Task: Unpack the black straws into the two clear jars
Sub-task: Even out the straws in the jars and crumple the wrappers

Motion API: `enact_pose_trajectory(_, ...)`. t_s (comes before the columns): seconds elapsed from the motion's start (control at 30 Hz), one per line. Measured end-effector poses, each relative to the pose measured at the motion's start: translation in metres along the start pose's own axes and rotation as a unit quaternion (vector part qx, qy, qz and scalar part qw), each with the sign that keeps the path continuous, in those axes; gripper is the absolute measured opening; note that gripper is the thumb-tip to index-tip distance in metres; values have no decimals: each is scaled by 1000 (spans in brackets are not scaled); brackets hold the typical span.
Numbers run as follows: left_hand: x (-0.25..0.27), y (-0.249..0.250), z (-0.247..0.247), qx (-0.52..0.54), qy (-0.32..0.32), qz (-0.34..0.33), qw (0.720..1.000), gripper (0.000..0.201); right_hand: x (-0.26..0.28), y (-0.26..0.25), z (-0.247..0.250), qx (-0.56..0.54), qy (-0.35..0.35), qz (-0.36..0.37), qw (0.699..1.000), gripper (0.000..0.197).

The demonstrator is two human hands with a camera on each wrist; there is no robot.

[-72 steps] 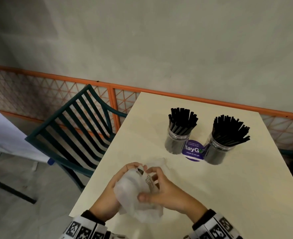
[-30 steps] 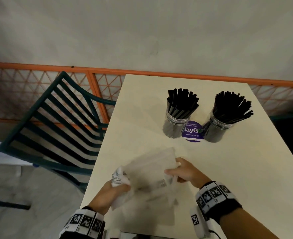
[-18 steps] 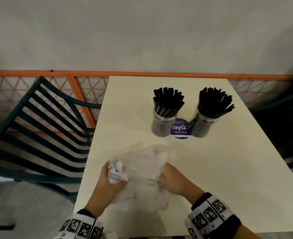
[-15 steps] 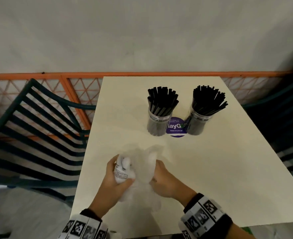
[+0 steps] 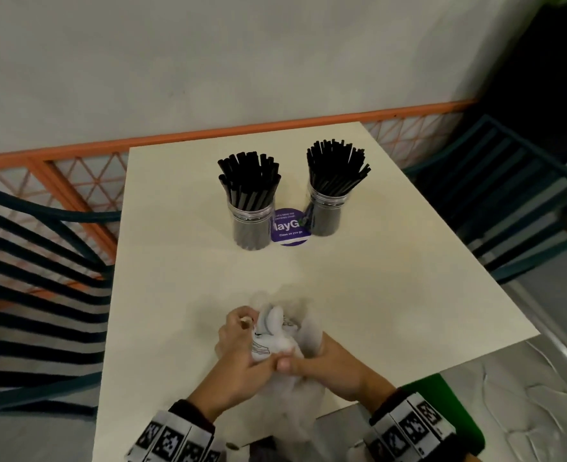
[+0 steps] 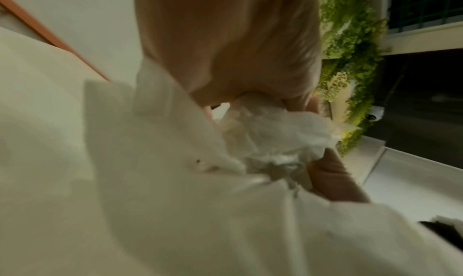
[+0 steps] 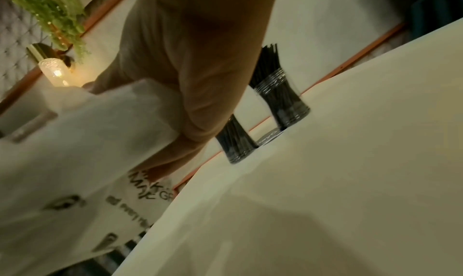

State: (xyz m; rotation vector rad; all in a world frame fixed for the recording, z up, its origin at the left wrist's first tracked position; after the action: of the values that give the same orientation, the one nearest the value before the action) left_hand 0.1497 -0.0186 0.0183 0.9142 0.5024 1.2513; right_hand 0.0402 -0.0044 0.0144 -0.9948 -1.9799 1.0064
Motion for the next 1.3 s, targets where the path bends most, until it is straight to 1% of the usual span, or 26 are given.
enact_pose_trajectory(0.03, -1, 7, -6, 8, -18, 4, 1000, 56, 7, -4, 6, -6, 2, 2, 1000, 45)
enact_pose_trajectory(0.1, -4, 16, -30, 83, -114, 6, 990, 74, 23, -9, 25, 4, 27, 0, 1000, 43)
enact_pose_trajectory(0.17, 0, 36, -54, 185, -235, -17, 954, 75, 44, -16, 48, 21, 74, -6, 997, 37)
enact_pose_trajectory(0.23, -3, 49, -69, 219, -263, -14, 939, 85, 71, -25, 74, 25, 113, 3, 993, 31)
enact_pose_trajectory(0.3, -6, 56, -91, 227, -271, 24, 935, 100, 102, -39, 91, 7, 138, 22, 990, 25)
enact_pose_trajectory(0.33, -3, 63, -108, 245, -299, 48, 921, 107, 118, -45, 99, -5, 152, 37, 988, 24)
enact_pose_trajectory(0.37, 3, 71, -129, 276, -338, 76, 897, 113, 134, -50, 107, -10, 161, 55, 985, 20)
enact_pose_trajectory(0.4, 10, 80, -149, 310, -373, 112, 867, 108, 149, -54, 117, -3, 174, 74, 982, 15)
enact_pose_trajectory(0.43, 17, 92, -168, 338, -396, 142, 842, 95, 164, -56, 128, 5, 185, 88, 979, 19)
enact_pose_trajectory(0.5, 25, 121, -202, 379, -413, 162, 812, 85, 194, -52, 154, 20, 216, 103, 971, 29)
enact_pose_trajectory(0.53, 26, 132, -218, 388, -413, 165, 807, 86, 208, -52, 167, 44, 235, 118, 964, 26)
enact_pose_trajectory(0.57, 27, 143, -235, 384, -415, 167, 807, 83, 221, -51, 179, 71, 251, 126, 957, 16)
enact_pose_trajectory(0.6, 27, 148, -252, 370, -412, 172, 815, 75, 234, -46, 192, 102, 266, 124, 950, 15)
enact_pose_trajectory(0.67, 25, 158, -285, 328, -394, 154, 845, 42, 259, -33, 221, 157, 313, 126, 928, 42)
enact_pose_trajectory(0.73, 21, 156, -318, 292, -342, 147, 881, 23, 281, -16, 242, 109, 308, 94, 940, 48)
enact_pose_trajectory(0.8, 18, 155, -344, 261, -297, 139, 908, 23, 304, -1, 257, 39, 293, 53, 954, 54)
enact_pose_trajectory(0.83, 17, 155, -354, 248, -285, 134, 916, 24, 315, 9, 264, -32, 271, 44, 961, 60)
enact_pose_trajectory(0.87, 15, 153, -361, 239, -272, 131, 923, 24, 328, 20, 268, -159, 243, 27, 957, 69)
enact_pose_trajectory(0.9, 11, 150, -369, 225, -259, 125, 931, 24, 339, 30, 271, -301, 216, 16, 929, 77)
enact_pose_trajectory(0.93, 8, 145, -375, 202, -244, 113, 942, 22, 348, 37, 275, -395, 204, 19, 895, 78)
enact_pose_trajectory(0.97, 5, 140, -383, 162, -234, 93, 954, 20, 352, 46, 280, -451, 207, 9, 868, 71)
enact_pose_trajectory(1.0, 5, 137, -392, 124, -238, 74, 961, 24, 353, 57, 285, -466, 228, -12, 855, 59)
enact_pose_trajectory(1.03, 7, 131, -403, 88, -257, 65, 960, 29, 354, 70, 293, -444, 266, -33, 855, 50)
enact_pose_trajectory(1.1, 12, 118, -428, 65, -291, 69, 952, 31, 353, 95, 307, -403, 339, -54, 848, 46)
enact_pose_trajectory(1.23, 12, 95, -463, 22, -367, 19, 930, 29, 349, 146, 339, -404, 442, -73, 798, 36)
enact_pose_trajectory(1.3, 7, 79, -481, 42, -388, 62, 919, 29, 345, 170, 359, -390, 484, -89, 778, 30)
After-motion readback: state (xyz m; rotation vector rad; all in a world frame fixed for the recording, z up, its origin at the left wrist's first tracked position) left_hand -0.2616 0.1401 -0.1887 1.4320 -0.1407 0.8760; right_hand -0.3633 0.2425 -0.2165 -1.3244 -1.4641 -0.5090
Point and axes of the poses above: each hand's wrist, its own x-axis away from the middle knuckle, its own z-axis out of the back of the hand, y = z × x, the point moved 7 cm from there along -x, towards the middle knuckle, and after that the axes turned 13 degrees about -x, right-handed, at the moved point
